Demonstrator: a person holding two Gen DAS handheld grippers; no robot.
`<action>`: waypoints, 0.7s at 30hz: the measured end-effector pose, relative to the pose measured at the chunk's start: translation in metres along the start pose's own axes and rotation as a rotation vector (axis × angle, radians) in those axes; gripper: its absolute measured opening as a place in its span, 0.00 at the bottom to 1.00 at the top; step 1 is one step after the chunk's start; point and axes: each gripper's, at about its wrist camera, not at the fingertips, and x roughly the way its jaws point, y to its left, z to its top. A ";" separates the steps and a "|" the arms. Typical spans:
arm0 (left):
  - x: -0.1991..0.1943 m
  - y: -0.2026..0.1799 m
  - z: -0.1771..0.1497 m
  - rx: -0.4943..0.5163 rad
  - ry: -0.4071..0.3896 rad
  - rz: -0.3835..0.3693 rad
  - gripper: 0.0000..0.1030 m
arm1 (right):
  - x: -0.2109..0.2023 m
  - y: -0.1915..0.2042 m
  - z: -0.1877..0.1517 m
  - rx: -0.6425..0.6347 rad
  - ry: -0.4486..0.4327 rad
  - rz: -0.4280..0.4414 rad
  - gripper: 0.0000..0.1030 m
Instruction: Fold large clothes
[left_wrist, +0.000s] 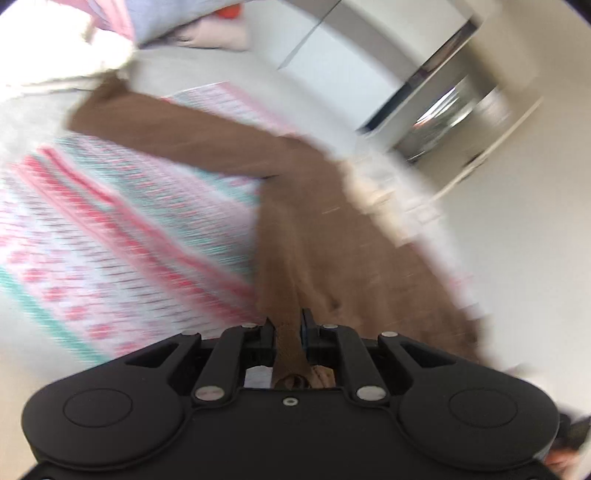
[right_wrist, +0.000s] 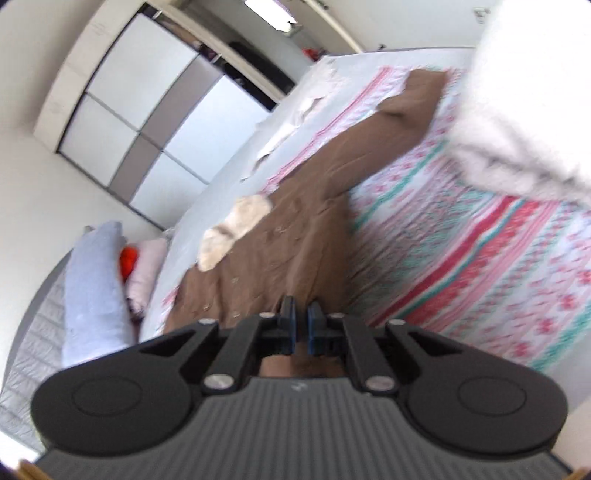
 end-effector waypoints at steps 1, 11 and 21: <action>0.009 0.002 -0.005 0.027 0.033 0.072 0.14 | 0.003 -0.005 0.002 -0.017 0.000 -0.055 0.05; 0.021 0.014 -0.021 0.112 0.105 0.188 0.78 | 0.035 -0.049 -0.009 -0.079 0.108 -0.294 0.67; 0.080 0.008 -0.003 0.220 0.181 0.257 0.79 | 0.051 -0.023 -0.017 -0.149 0.165 -0.274 0.67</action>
